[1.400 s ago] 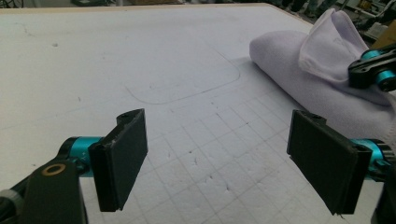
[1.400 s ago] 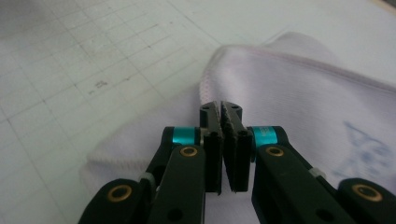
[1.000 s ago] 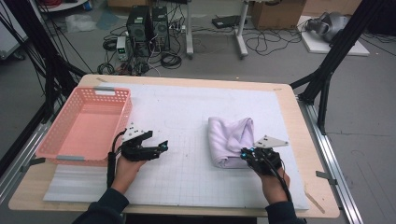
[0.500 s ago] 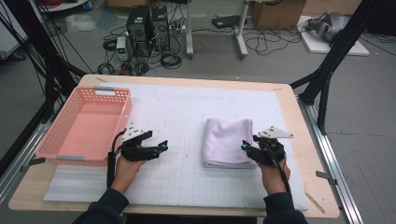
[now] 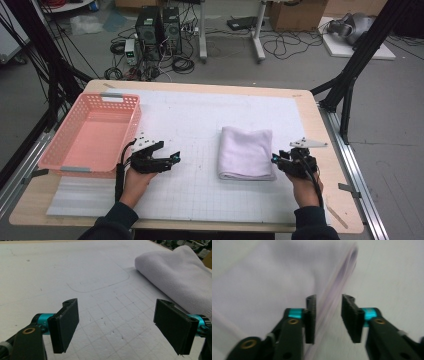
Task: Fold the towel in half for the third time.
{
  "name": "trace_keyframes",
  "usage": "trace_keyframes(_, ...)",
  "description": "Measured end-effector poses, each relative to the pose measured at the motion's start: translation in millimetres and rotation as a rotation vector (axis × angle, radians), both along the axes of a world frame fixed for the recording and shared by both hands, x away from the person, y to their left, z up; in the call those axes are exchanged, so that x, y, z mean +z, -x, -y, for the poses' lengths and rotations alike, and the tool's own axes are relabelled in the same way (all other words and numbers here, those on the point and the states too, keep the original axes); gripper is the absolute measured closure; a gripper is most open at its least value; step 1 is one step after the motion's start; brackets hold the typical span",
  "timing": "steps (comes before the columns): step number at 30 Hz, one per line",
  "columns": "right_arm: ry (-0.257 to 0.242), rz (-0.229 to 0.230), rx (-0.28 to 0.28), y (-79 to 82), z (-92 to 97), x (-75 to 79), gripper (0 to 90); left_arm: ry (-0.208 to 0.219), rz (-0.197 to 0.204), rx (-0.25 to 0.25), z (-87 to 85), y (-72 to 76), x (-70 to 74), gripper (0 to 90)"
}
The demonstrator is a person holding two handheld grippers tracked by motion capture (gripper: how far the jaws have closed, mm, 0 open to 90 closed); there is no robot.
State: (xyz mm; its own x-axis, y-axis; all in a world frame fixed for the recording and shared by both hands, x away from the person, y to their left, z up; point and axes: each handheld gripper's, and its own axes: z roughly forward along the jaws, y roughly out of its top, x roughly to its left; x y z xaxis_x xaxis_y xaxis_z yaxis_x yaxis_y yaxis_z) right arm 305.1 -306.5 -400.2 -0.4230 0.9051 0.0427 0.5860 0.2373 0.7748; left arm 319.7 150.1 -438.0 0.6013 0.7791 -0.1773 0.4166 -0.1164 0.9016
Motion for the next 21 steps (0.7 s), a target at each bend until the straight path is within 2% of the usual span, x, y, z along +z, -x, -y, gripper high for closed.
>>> trace_keyframes(1, -0.01, 0.026, -0.002, -3.9, -0.8, 5.7, 54.7, 0.0, 0.0, -0.001, 0.2, 0.0, 0.0, 20.7)
trace_keyframes(3, -0.016, 0.077, 0.022, -16.5, -5.3, 15.9, 52.8, 0.0, -0.001, 0.0, 0.4, -0.3, -0.4, 20.8)
trace_keyframes(5, 0.011, 0.116, 0.039, -31.9, -12.9, 22.6, 50.8, 0.001, -0.002, -0.001, 0.4, -0.4, -0.4, 20.8)
trace_keyframes(6, 0.028, 0.117, 0.043, -40.6, -17.1, 24.1, 49.9, 0.002, -0.002, -0.002, 0.1, -0.4, -0.4, 20.8)
trace_keyframes(8, 0.041, 0.105, 0.032, -57.8, -25.3, 22.9, 48.1, 0.003, -0.003, -0.004, -0.1, -0.5, -0.4, 20.8)
trace_keyframes(10, 0.076, 0.101, 0.022, -71.2, -33.3, 16.7, 47.8, 0.004, -0.004, -0.004, 0.0, -0.6, -0.5, 20.8)
trace_keyframes(13, 0.149, 0.027, 0.001, -85.9, -38.3, -1.3, 48.2, 0.0, -0.006, -0.01, 0.7, -0.1, -0.5, 20.8)
trace_keyframes(15, 0.203, 0.0, -0.022, -90.0, -34.9, -11.4, 48.2, -0.001, -0.005, -0.012, 1.0, 0.2, -0.4, 20.8)
trace_keyframes(16, 0.226, -0.038, -0.045, -92.0, -31.5, -15.0, 46.1, 0.0, -0.005, -0.012, 1.3, 0.3, -0.5, 20.8)
trace_keyframes(17, 0.223, -0.067, -0.067, -93.7, -26.9, -18.0, 44.7, -0.003, -0.005, -0.016, 1.2, 0.3, -0.5, 20.8)
trace_keyframes(18, 0.194, -0.082, -0.081, -94.3, -22.4, -17.9, 44.0, -0.003, -0.007, -0.016, 1.4, 0.3, -0.6, 20.8)
trace_keyframes(19, 0.186, -0.076, -0.083, -94.1, -20.4, -16.0, 44.2, -0.003, -0.008, -0.014, 1.6, 0.5, -0.7, 20.8)
trace_keyframes(21, 0.191, -0.032, -0.059, -92.6, -21.0, -9.5, 46.2, -0.003, -0.008, -0.014, 1.8, 0.4, -0.7, 20.8)
